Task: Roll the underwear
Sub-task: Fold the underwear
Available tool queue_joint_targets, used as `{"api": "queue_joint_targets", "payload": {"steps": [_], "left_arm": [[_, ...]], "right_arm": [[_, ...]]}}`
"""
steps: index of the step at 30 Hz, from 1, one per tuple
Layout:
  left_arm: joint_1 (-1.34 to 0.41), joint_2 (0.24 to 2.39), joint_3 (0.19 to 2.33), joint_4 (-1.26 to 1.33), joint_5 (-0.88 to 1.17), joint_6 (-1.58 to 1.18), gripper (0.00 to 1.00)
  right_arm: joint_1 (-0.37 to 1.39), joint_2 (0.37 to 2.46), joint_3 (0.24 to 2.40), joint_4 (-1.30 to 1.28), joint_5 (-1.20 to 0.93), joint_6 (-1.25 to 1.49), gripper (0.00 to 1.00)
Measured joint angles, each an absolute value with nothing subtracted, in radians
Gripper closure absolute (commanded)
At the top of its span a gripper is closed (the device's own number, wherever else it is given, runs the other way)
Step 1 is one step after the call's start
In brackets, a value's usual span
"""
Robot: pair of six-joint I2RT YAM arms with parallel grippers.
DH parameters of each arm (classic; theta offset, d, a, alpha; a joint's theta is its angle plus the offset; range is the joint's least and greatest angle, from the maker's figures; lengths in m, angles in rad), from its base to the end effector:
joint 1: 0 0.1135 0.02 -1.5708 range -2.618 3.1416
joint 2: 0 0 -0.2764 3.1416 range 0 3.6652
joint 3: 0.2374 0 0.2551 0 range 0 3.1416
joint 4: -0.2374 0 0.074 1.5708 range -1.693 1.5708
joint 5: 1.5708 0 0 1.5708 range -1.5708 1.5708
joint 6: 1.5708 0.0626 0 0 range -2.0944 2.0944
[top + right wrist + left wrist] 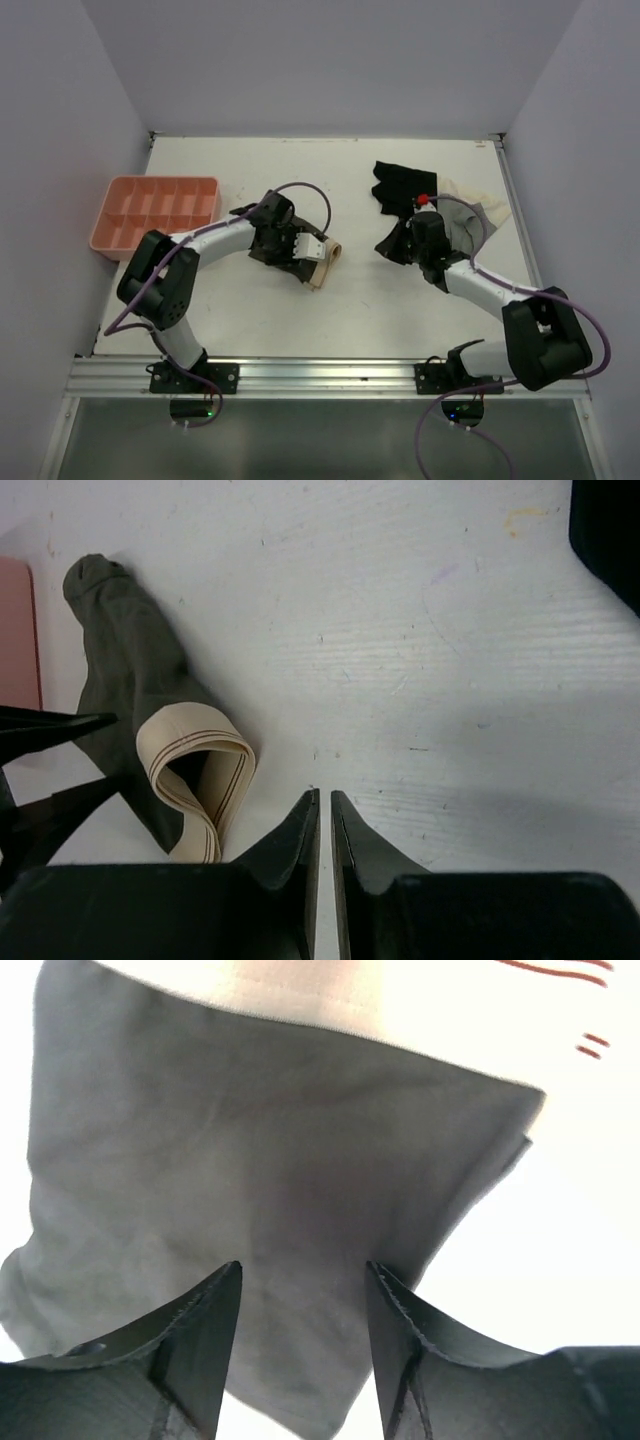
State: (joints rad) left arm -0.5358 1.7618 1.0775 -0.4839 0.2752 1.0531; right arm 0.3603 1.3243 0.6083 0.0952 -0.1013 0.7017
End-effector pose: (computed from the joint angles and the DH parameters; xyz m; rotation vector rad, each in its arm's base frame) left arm 0.2967 -0.1959 0.1511 1.9623 1.8210 -0.2186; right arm 0.2690 0.1081 0.1848 0.3284 2.2545 0.6927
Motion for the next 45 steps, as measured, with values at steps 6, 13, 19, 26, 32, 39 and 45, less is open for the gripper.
{"api": "queue_joint_targets", "payload": {"steps": [6,13,19,26,32,39,45], "left_arm": [[-0.485,1.529,0.979,-0.511,0.401,1.205,0.45],[-0.553,1.366,0.861,-0.501,0.493,1.277,0.54],[-0.572,1.397,0.824,-0.503,0.517,1.281,0.54],[-0.573,1.4,0.822,-0.491,0.538,1.288,0.54],[-0.591,1.421,0.804,-0.456,0.546,1.287,0.62],[-0.622,1.434,0.753,-0.406,0.534,1.283,0.65],[-0.622,1.434,0.753,-0.374,0.531,1.277,0.67]], "right_arm": [[0.368,1.377,0.553,0.199,-0.158,0.743,0.68],[0.471,1.545,0.614,0.294,-0.149,0.745,0.57],[0.531,1.678,0.706,0.337,-0.14,0.72,0.51],[0.552,1.729,0.719,0.404,-0.124,0.701,0.53],[0.556,1.736,0.674,0.53,-0.12,0.712,0.57],[0.563,1.739,0.558,0.704,-0.097,0.759,0.62],[0.568,1.657,0.455,0.749,-0.065,0.799,0.57]]}}
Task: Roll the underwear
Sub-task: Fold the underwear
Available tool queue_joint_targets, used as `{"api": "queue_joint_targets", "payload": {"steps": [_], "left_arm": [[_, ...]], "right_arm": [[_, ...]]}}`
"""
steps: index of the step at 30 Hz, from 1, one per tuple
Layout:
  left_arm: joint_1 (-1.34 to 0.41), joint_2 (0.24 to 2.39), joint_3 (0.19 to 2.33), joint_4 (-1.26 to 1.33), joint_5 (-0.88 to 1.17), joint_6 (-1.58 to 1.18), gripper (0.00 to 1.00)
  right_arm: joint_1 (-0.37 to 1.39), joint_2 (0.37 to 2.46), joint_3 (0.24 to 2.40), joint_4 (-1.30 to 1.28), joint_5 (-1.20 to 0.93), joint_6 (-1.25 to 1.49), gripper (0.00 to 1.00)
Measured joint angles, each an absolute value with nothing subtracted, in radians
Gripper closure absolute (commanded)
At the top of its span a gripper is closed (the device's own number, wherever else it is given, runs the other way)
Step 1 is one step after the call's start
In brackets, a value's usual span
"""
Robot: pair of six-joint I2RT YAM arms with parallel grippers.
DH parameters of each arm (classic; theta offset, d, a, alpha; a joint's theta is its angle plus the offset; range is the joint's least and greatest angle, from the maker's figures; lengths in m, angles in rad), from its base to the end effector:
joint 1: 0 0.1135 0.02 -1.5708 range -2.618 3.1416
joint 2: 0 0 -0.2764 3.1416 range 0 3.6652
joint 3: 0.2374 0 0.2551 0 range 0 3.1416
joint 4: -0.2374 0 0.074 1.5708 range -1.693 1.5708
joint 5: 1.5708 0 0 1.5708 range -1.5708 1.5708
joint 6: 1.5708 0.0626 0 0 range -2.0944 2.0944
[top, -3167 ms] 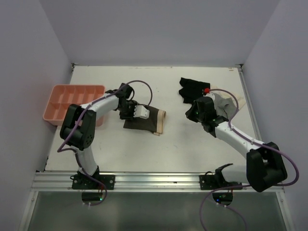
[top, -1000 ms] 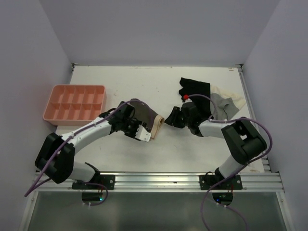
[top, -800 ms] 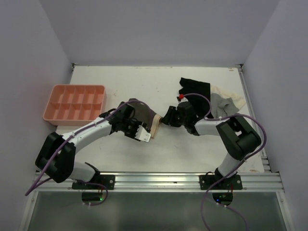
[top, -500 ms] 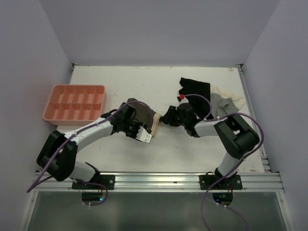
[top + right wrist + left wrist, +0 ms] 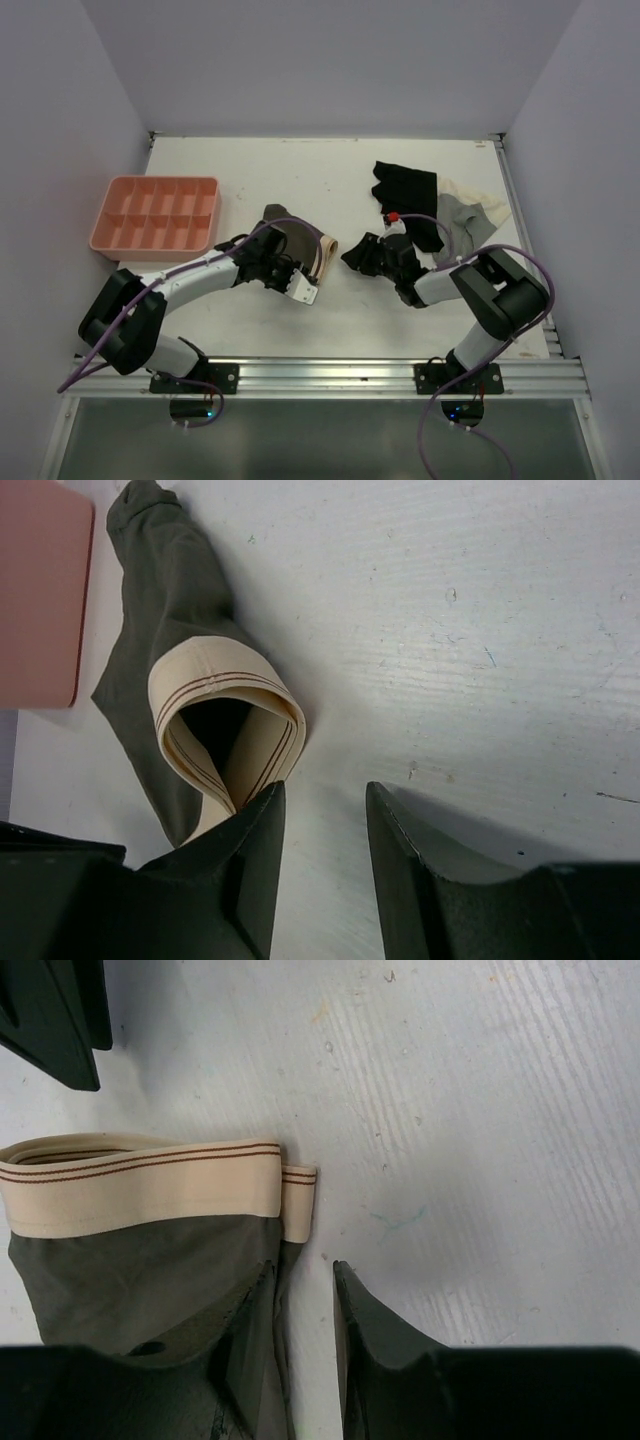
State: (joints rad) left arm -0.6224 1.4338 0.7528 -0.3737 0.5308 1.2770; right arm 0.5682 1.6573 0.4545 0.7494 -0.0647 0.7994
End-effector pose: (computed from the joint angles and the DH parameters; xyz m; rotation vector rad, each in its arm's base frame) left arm 0.2056 -0.1865 0.1665 2.1022 1.2873 -0.4242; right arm 0.2606 0.1712 0.1193 0.2049 2.1413 0.9033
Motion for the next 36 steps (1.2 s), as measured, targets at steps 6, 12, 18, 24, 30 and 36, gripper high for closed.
{"api": "queue_joint_targets", "payload": {"steps": [6,12,18,24,30,36], "left_arm": [[-0.632,1.435,0.753,-0.368,0.52,1.3,0.74],[-0.659,1.465,0.757,-0.345,0.505,1.318,0.75],[-0.686,1.504,0.763,-0.311,0.477,1.338,0.74],[-0.695,1.525,0.765,-0.278,0.459,1.355,0.74],[-0.696,1.548,0.789,-0.254,0.449,1.374,0.74],[-0.704,1.58,0.797,-0.248,0.445,1.411,0.73]], "right_arm": [[0.572,1.699,0.463,0.844,-0.062,0.799,0.54],[0.576,1.768,0.463,0.934,-0.07,0.797,0.52],[0.576,1.794,0.463,0.991,-0.071,0.797,0.51],[0.576,1.818,0.487,0.992,-0.074,0.797,0.52],[0.576,1.846,0.532,0.971,-0.078,0.796,0.52],[0.576,1.855,0.556,0.947,-0.079,0.796,0.52]]}}
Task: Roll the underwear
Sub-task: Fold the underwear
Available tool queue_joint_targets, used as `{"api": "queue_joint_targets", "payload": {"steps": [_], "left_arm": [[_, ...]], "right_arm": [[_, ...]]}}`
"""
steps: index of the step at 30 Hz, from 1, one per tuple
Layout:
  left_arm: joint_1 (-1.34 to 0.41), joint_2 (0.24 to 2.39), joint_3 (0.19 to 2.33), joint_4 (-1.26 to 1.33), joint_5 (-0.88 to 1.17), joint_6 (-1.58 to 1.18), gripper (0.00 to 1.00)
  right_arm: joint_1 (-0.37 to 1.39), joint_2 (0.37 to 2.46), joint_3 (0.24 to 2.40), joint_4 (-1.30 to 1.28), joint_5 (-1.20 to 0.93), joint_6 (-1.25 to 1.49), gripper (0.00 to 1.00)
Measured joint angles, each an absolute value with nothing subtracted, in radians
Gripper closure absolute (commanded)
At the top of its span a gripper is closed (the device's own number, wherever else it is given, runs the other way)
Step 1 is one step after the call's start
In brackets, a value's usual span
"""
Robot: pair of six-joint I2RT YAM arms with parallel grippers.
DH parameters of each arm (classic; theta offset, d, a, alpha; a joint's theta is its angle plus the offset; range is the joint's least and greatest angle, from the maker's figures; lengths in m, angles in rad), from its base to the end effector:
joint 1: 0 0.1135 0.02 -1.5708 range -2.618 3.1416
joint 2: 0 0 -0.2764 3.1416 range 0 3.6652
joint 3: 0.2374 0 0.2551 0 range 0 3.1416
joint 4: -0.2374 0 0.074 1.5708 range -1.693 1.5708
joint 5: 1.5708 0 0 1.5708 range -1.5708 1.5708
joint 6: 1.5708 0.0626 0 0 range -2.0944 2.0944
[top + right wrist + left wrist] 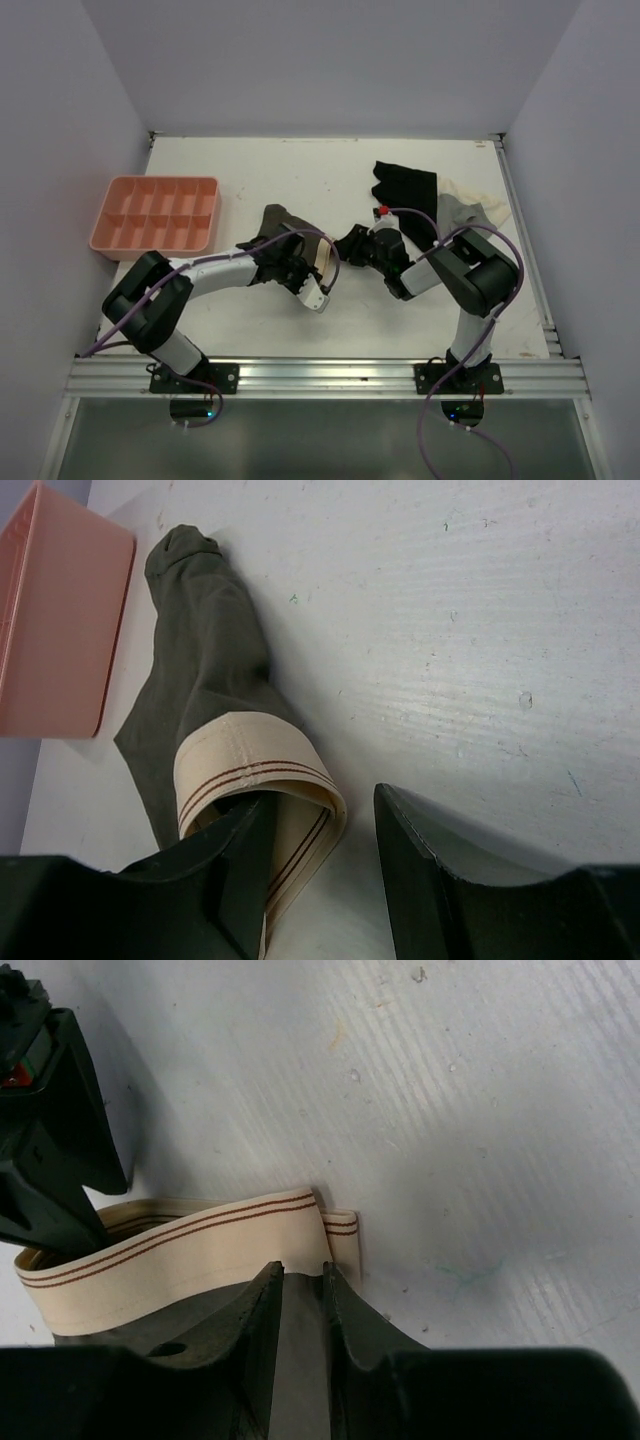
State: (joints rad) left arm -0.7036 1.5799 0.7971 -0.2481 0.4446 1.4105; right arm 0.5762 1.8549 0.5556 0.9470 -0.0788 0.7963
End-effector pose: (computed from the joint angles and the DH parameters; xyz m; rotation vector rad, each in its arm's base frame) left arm 0.2172 -0.2196 0.1456 2.2304 1.0809 -0.2877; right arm 0.2906 0.1947 0.1090 0.1693 2.0459 0.9699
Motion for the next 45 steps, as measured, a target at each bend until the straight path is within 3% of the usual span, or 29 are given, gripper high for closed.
{"api": "queue_joint_targets", "payload": {"steps": [31,45], "left_arm": [[-0.741,1.604,0.836,-0.262,0.422,1.391,0.67],[-0.756,1.631,0.836,-0.237,0.389,1.353,0.72]], "right_arm": [[0.576,1.879,0.589,0.933,-0.079,0.801,0.54],[0.576,1.889,0.596,0.939,-0.079,0.812,0.55]]}}
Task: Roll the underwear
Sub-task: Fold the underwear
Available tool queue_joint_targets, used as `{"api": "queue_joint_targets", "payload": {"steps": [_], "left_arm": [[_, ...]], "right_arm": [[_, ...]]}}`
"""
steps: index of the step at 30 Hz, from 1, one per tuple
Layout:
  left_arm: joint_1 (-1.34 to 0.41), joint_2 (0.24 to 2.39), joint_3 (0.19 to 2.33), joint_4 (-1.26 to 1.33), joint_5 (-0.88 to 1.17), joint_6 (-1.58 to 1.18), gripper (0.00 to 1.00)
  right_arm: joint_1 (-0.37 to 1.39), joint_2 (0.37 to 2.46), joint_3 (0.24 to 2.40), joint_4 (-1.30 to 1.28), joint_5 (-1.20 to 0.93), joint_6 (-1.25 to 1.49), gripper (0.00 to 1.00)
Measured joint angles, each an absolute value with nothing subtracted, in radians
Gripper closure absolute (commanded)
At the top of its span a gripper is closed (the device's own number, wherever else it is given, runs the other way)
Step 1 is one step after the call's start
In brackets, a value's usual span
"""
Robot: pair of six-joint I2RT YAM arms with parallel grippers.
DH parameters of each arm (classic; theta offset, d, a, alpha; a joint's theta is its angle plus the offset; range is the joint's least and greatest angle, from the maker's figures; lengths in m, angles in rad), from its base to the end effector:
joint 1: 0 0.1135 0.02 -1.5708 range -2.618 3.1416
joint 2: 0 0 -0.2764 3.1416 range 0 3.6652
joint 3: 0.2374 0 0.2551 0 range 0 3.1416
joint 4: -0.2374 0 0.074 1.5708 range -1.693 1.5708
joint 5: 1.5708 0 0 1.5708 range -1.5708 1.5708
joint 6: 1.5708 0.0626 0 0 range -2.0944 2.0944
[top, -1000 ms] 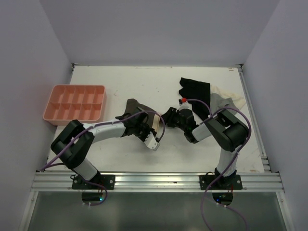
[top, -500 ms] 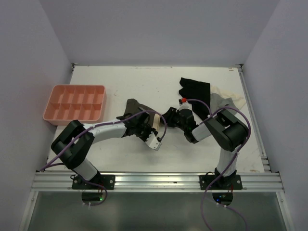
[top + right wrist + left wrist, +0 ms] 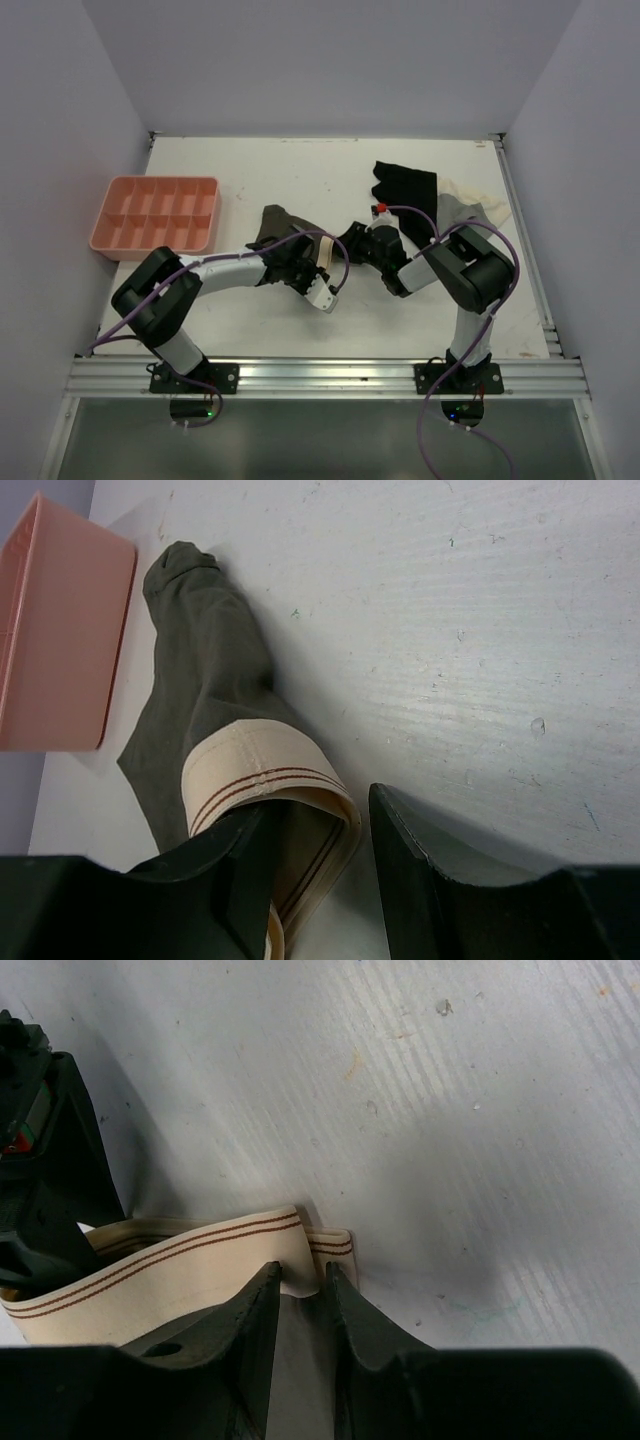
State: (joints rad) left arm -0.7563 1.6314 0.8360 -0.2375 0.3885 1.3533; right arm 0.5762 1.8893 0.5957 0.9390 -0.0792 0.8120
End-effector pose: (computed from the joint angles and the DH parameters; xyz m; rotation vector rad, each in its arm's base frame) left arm 0.2170 -0.2374 0.1410 2.2468 1.1183 -0.2681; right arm 0.2992 0.2003 0.1066 0.1857 2.0498 0.9788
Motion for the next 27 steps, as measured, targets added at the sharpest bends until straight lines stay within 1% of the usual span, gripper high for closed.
{"api": "queue_joint_targets", "payload": {"steps": [3,5,7,8,10,11,14,16,17,27], "left_arm": [[-0.756,1.637,0.836,-0.236,0.388,1.354,0.68],[-0.756,1.637,0.836,-0.234,0.388,1.354,0.68],[-0.756,1.637,0.836,-0.232,0.387,1.353,0.74],[-0.758,1.637,0.836,-0.231,0.384,1.35,0.79],[-0.761,1.637,0.836,-0.224,0.377,1.345,0.82],[-0.762,1.637,0.836,-0.222,0.374,1.345,0.86],[-0.763,1.637,0.836,-0.221,0.363,1.345,0.92],[-0.763,1.637,0.836,-0.223,0.361,1.346,0.95],[-0.762,1.637,0.836,-0.224,0.361,1.346,1.0],[-0.749,1.598,0.836,-0.268,0.355,1.397,1.0]], "right_arm": [[0.576,1.893,0.602,0.936,-0.079,0.812,0.55],[0.576,1.893,0.603,0.936,-0.079,0.812,0.55],[0.576,1.893,0.603,0.936,-0.079,0.812,0.55],[0.576,1.894,0.603,0.936,-0.079,0.812,0.55],[0.576,1.894,0.604,0.936,-0.079,0.812,0.55],[0.576,1.896,0.604,0.937,-0.079,0.813,0.55],[0.576,1.899,0.607,0.938,-0.08,0.812,0.56],[0.576,1.9,0.608,0.937,-0.08,0.813,0.57],[0.576,1.901,0.608,0.938,-0.08,0.813,0.57],[0.576,1.906,0.611,0.941,-0.081,0.813,0.57]]}}
